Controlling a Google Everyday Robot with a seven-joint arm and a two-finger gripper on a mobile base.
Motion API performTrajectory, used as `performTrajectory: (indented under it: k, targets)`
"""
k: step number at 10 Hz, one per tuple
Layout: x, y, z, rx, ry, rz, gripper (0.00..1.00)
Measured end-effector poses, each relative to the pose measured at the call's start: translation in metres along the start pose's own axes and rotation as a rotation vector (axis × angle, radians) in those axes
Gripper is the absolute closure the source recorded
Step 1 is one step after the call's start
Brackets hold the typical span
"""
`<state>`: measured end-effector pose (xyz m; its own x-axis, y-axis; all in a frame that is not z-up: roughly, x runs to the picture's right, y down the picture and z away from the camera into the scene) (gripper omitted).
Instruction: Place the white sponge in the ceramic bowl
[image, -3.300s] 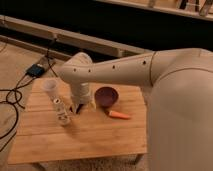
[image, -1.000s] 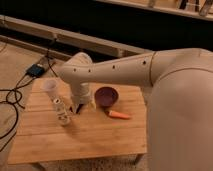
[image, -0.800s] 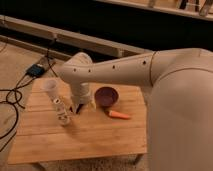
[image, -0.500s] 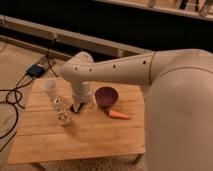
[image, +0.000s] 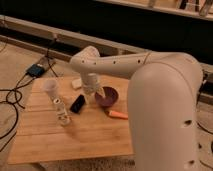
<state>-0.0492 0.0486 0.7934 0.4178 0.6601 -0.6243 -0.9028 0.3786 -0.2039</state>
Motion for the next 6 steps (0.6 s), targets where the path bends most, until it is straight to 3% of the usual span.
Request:
performTrajectory:
  k: [4, 6]
  targets:
    - [-0.061, -0.021, 0.023, 0.051, 0.001, -0.273, 0.35]
    - [-0.079, -0.025, 0.032, 0.056, 0.007, -0.354, 0.35]
